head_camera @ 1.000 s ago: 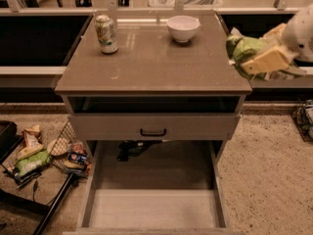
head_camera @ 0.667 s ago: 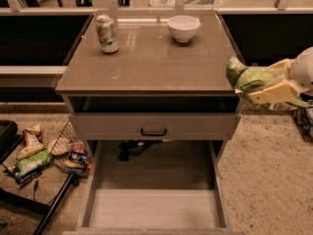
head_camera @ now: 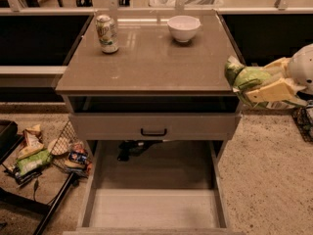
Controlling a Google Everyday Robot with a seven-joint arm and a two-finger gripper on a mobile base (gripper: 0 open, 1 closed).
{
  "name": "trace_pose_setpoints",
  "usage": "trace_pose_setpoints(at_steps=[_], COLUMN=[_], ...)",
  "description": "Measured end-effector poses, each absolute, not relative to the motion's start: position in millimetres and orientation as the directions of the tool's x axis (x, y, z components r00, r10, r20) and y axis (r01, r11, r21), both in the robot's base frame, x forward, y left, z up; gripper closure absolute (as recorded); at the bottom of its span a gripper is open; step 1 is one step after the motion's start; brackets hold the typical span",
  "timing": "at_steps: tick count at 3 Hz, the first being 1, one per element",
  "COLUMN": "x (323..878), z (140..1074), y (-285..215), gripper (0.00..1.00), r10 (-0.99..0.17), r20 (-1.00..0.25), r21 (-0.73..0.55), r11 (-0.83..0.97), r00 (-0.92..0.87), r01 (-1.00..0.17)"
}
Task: Place green jalapeno chip bag into middle drawer
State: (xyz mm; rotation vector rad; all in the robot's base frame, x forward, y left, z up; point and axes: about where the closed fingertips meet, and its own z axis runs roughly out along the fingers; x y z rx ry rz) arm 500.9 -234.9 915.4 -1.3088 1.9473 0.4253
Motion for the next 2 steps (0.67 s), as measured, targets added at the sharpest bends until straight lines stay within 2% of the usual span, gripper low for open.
trace_pose_setpoints(at_steps=[1,2], x=[483,457], z=[867,778], y=[-242,-247], gripper=[1.00,1.00], r10=[-0.705,-0.705], r20=[-0.664,-0.625], r21=[-0.141,-0.056], r11=[0.448,0.468], r00=[-0.252,-0.334], r01=[-0.883,-0.882])
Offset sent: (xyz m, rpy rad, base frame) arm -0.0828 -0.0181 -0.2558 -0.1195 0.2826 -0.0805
